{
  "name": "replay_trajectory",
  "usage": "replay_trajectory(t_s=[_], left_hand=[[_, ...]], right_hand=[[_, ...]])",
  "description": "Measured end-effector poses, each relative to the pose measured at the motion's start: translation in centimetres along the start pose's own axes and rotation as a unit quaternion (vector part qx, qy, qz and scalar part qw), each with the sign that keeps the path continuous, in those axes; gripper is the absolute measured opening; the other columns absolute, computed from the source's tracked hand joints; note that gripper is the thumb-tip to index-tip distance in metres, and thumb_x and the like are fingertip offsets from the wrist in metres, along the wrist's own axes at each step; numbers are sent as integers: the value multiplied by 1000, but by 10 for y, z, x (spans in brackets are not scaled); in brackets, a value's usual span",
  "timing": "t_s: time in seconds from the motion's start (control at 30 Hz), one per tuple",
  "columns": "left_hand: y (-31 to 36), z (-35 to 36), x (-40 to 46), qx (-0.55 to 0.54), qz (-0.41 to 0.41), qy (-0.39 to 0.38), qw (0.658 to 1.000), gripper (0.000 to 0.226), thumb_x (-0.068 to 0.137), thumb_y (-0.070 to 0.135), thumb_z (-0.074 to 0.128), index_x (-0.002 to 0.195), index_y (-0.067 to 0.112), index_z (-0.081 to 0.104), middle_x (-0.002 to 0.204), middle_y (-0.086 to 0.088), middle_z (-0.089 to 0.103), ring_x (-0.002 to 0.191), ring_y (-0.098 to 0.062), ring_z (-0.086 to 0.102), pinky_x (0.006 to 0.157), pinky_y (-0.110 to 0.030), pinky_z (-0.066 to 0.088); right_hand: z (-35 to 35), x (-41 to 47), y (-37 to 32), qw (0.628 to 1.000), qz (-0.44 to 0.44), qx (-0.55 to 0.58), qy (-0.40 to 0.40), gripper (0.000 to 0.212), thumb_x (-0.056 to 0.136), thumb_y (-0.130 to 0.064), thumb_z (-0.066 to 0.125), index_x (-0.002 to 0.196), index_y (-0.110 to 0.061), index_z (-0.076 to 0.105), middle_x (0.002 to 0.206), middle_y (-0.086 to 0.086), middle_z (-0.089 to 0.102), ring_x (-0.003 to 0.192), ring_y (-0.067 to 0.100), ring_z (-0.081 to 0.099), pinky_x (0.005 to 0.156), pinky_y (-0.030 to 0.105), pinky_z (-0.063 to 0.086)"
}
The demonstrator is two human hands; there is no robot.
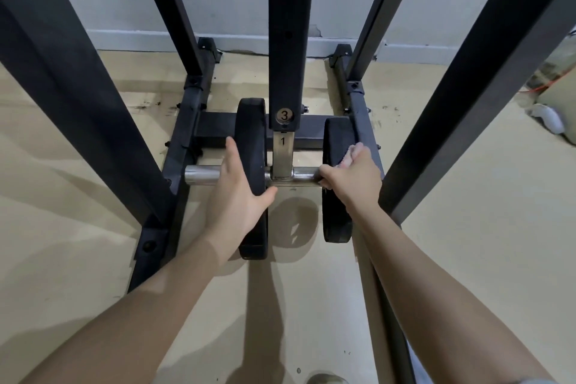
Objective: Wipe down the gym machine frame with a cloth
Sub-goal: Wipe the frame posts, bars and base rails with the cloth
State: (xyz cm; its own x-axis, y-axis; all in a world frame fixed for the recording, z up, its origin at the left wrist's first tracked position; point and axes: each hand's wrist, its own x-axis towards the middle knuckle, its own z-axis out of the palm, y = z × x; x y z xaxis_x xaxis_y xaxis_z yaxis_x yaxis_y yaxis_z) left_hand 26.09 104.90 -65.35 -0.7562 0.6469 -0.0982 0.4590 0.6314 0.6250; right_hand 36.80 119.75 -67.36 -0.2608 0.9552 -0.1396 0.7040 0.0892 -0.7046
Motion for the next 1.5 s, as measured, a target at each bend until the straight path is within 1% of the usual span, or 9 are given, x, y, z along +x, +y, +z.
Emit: replay_trajectory(t_s=[0.33,0.47,0.6,0.8,0.93,1.07,1.27,1.4,1.5], left_hand=[[-12,-8,8,-22,52,-22,998,112,77,43,72,150,22,-10,154,0,22,133,-21,36,86,-22,34],[-12,-8,7,-8,61,-26,998,112,77,46,71,149,24,-12,154,1,22,128,-23,43,85,-28,41],[-21,-7,10,-64,51,-54,995,118,73,44,76,149,28,-13,154,1,21,132,-21,38,99,-33,39],[-43,-20,-8,-73,56,-99,991,114,75,37,76,149,28,-10,158,9,3,140,-15,27,111,-41,33],[-69,-40,-28,-7,7,-98,995,97,85,31,66,150,27,-6,157,15,-6,137,-14,31,106,-38,39],[-87,-68,-45,-1,-58,-67,996,77,92,18,59,151,23,10,157,11,-2,133,-15,36,106,-32,36],[-114,-97,-67,34,-100,-34,994,57,93,17,55,145,17,32,156,5,13,120,-17,47,101,-30,39],[-133,-97,-79,14,-95,-33,995,53,94,14,53,143,17,34,155,7,13,118,-15,48,98,-25,38],[-129,-103,-85,-8,-50,-14,999,53,94,13,52,143,19,35,155,9,15,112,-11,49,93,-20,37]], right_hand=[[26,-19,-24,982,-6,179,-65,36,75,-29,74,80,-17,41,73,-4,46,77,16,51,81,46,50],[10,-18,-24,990,-79,-10,-116,37,85,-39,67,104,-11,51,92,3,57,94,23,56,86,44,49],[8,-30,-39,948,-301,-74,70,46,92,-16,56,135,-4,45,117,19,52,101,33,51,83,44,46],[44,-33,-44,902,-386,-191,-34,57,80,-2,63,134,2,48,122,23,55,103,41,54,83,47,43],[35,-25,-57,817,-412,-381,-132,32,92,-17,49,122,-13,59,124,10,48,114,31,43,87,39,34],[19,-27,-64,918,-343,-154,-125,25,85,-9,56,109,-12,62,111,7,51,102,28,51,75,31,37],[14,-59,-77,940,-303,71,-141,21,88,5,50,103,-8,47,91,-10,56,88,-19,49,69,-1,34],[15,-73,-66,950,-222,176,-129,16,91,-12,58,98,-23,47,90,-11,57,81,-3,59,73,30,56],[2,-92,-70,953,-166,216,-130,18,93,-20,61,101,-11,47,75,-11,52,57,-5,56,50,20,49]])
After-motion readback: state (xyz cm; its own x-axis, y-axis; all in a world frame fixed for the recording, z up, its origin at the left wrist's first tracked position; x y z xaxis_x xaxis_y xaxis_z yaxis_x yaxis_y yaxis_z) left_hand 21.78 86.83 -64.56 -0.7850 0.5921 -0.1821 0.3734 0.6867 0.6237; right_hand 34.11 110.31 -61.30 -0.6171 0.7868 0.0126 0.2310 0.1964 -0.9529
